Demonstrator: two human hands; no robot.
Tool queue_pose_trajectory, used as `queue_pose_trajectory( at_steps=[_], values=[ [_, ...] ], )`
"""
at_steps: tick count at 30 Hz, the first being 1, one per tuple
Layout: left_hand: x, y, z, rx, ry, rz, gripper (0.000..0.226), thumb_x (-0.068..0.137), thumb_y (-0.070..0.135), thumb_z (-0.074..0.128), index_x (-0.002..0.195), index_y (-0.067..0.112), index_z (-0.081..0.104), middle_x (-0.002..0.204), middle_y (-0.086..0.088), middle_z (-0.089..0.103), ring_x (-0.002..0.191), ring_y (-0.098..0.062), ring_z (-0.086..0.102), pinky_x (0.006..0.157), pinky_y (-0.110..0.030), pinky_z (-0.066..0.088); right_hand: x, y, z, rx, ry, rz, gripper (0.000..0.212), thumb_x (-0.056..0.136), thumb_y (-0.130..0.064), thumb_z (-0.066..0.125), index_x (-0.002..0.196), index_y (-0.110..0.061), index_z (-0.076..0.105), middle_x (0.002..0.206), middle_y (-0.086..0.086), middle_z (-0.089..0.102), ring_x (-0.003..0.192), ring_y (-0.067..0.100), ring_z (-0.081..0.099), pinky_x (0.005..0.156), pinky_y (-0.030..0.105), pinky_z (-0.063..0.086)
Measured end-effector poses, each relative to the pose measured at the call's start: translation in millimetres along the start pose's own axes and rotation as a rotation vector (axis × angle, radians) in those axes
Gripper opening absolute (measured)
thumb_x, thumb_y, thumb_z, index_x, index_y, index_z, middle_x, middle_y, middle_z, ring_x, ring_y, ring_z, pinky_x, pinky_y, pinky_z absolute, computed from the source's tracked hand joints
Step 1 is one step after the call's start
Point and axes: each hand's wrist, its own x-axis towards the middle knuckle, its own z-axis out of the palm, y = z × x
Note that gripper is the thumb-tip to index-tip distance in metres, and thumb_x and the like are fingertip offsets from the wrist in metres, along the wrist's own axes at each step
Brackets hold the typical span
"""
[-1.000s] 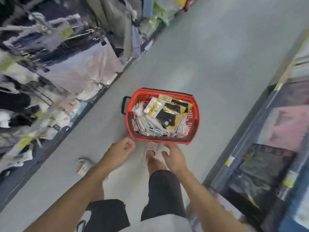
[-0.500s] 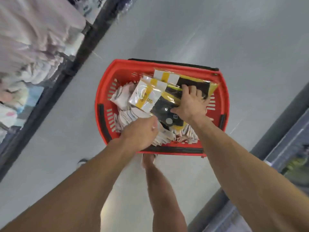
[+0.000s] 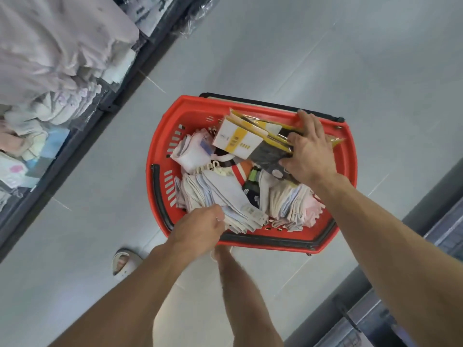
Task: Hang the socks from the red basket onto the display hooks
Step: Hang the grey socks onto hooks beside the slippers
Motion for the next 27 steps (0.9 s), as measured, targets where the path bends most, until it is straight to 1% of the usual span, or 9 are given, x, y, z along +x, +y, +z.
queue_pose_trajectory(
  at_steps=[5, 7, 9, 13, 16, 19, 22, 25, 27],
  values=[
    [-9.3, 0.1, -6.8, -0.036, 0.019, -0.011, 0.018, 0.103, 0.031, 0.046, 0.111, 0.023, 0.060, 0.105, 0.002, 0.068, 0.092, -0.017, 0.065, 0.084, -0.039, 0.056, -20.1, -21.2, 12.1, -0.078, 0.026, -0.015, 0.042, 0.080, -0.027, 0.077, 0.117, -0.011, 0.062, 0.160, 0.008, 0.027, 0.141, 0.033, 0.033, 0.108, 0.057, 0.038],
    [-13.1, 0.0, -10.0, -0.068, 0.023, -0.007, 0.020, 0.103, 0.033, 0.045, 0.114, 0.024, 0.060, 0.108, 0.003, 0.068, 0.093, -0.014, 0.065, 0.082, -0.034, 0.057, -30.5, -29.9, 15.1, -0.141, -0.021, -0.009, 0.045, 0.084, -0.032, 0.071, 0.122, -0.013, 0.058, 0.141, 0.007, 0.049, 0.124, 0.031, 0.047, 0.099, 0.055, 0.042],
    [-18.7, -1.9, -14.8, -0.149, 0.029, -0.014, 0.021, 0.104, 0.034, 0.045, 0.115, 0.024, 0.060, 0.110, 0.003, 0.068, 0.095, -0.015, 0.066, 0.085, -0.036, 0.058, -36.7, -36.1, 5.9, -0.124, 0.029, 0.003, 0.031, 0.088, -0.029, 0.062, 0.115, -0.015, 0.060, 0.118, 0.003, 0.063, 0.108, 0.027, 0.053, 0.094, 0.051, 0.041],
    [-38.0, -9.5, -31.3, -0.465, 0.079, -0.026, 0.019, 0.103, 0.035, 0.049, 0.116, 0.027, 0.061, 0.114, 0.006, 0.066, 0.103, -0.012, 0.064, 0.083, -0.027, 0.054, -65.5, -56.5, -51.4, 0.060, 0.229, 0.010, 0.013, 0.088, -0.023, 0.060, 0.100, -0.017, 0.063, 0.099, -0.001, 0.067, 0.091, 0.024, 0.060, 0.097, 0.050, 0.041],
    [-72.3, -13.7, -53.0, -0.830, 0.079, 0.005, 0.026, 0.094, 0.045, 0.061, 0.119, 0.038, 0.057, 0.122, 0.015, 0.062, 0.107, 0.003, 0.058, 0.075, -0.012, 0.042, -106.8, -86.6, -115.9, 0.373, 0.148, -0.005, 0.015, 0.081, -0.032, 0.062, 0.096, -0.028, 0.060, 0.086, -0.006, 0.066, 0.074, 0.021, 0.063, 0.070, 0.044, 0.053],
    [-138.6, -24.2, -80.4, -1.153, 0.092, 0.191, 0.054, 0.076, 0.063, 0.072, 0.124, 0.047, 0.055, 0.126, 0.021, 0.063, 0.118, 0.012, 0.054, 0.086, -0.008, 0.043, -156.3, -137.7, -181.9, 0.800, -0.094, -0.093, 0.022, 0.079, -0.030, 0.069, 0.100, -0.032, 0.065, 0.090, -0.005, 0.073, 0.084, 0.018, 0.069, 0.070, 0.044, 0.055],
    [-224.1, -47.8, -107.1, -1.363, 0.174, 0.275, 0.061, 0.071, 0.051, 0.082, 0.123, 0.027, 0.060, 0.113, 0.001, 0.073, 0.109, -0.006, 0.068, 0.087, -0.021, 0.053, -210.2, -209.9, -236.2, 1.145, -0.317, -0.253, 0.048, 0.080, -0.010, 0.074, 0.121, -0.033, 0.063, 0.115, -0.003, 0.073, 0.106, 0.019, 0.070, 0.079, 0.029, 0.058],
    [-318.4, -92.4, -132.3, -1.404, 0.353, 0.285, 0.066, 0.065, 0.052, 0.088, 0.123, 0.030, 0.064, 0.122, 0.001, 0.072, 0.111, -0.017, 0.069, 0.089, -0.030, 0.056, -255.7, -283.4, -275.0, 1.200, -0.327, -0.362, 0.073, 0.067, -0.005, 0.083, 0.126, -0.038, 0.057, 0.120, -0.009, 0.069, 0.110, 0.011, 0.067, 0.079, 0.021, 0.057],
    [-377.7, -131.1, -143.6, -1.414, 0.474, 0.284, 0.071, 0.067, 0.053, 0.087, 0.129, 0.033, 0.060, 0.130, 0.006, 0.068, 0.117, -0.011, 0.066, 0.101, -0.032, 0.051, -283.5, -334.4, -294.6, 1.135, -0.355, -0.459, 0.078, 0.065, -0.011, 0.088, 0.127, -0.043, 0.053, 0.121, -0.009, 0.069, 0.109, 0.011, 0.067, 0.084, 0.032, 0.058]
  ],
)
